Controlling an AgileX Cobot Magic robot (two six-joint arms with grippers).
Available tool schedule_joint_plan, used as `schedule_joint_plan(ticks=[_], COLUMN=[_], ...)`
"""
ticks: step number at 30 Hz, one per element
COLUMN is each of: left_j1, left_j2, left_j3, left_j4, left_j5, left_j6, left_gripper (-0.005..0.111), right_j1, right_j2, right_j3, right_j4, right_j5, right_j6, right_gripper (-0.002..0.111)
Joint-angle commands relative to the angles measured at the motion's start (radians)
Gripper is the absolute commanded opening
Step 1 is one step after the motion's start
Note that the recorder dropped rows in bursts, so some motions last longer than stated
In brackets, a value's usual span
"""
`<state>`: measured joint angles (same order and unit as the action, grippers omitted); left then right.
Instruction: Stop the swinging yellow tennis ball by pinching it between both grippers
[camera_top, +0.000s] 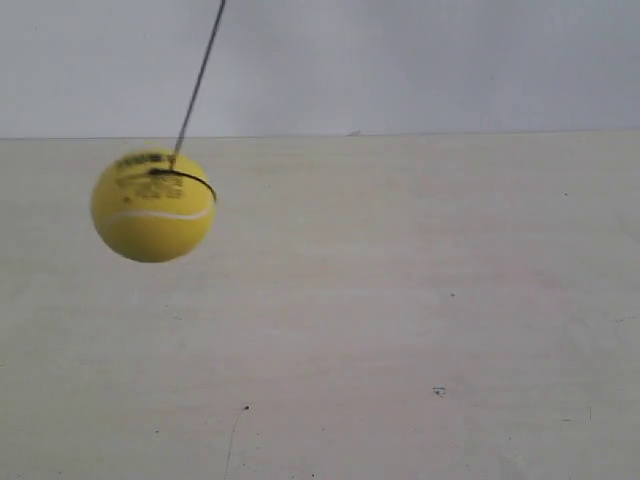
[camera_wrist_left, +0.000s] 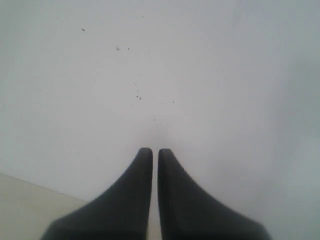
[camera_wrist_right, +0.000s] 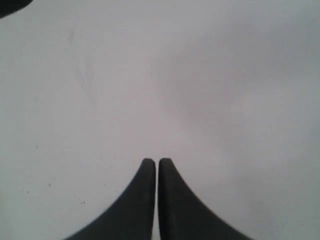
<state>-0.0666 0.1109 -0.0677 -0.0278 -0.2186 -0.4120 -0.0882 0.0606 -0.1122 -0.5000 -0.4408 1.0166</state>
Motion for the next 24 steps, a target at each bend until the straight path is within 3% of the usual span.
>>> schedule_joint_plan(ticks=[1,5,10,15,24], left_j1=[-0.027,-0.027,-0.027,-0.027,-0.027], left_j2=[0.099,0.187,0.356,0.563,1.001], left_j3=[-0.006,-0.006,-0.006,-0.008,-0.084], left_j4=[0.143,0.411,0.650,0.731,0.886], left_j5=[-0.102,-0.232,-0.503,-0.674,-0.935], left_j6=[-0.102,-0.278,-0.341,-0.298,-0.155], left_gripper=[0.005,0.005,0.005,0.005,0.005], right_j1=[0.000,0.000,0.000,0.000,0.000], right_j2=[0.093,0.156,0.296,0.488,0.724], right_j3=[-0.030,-0.042,-0.079,-0.100,-0.100], right_j4=[-0.150,-0.154,-0.373,-0.592,-0.659], right_j5=[-0.078,-0.019,-0.006,-0.208,-0.429], right_j6=[0.031,-0.019,0.051,0.117,-0.029], right_gripper=[0.000,0.000,0.000,0.000,0.000])
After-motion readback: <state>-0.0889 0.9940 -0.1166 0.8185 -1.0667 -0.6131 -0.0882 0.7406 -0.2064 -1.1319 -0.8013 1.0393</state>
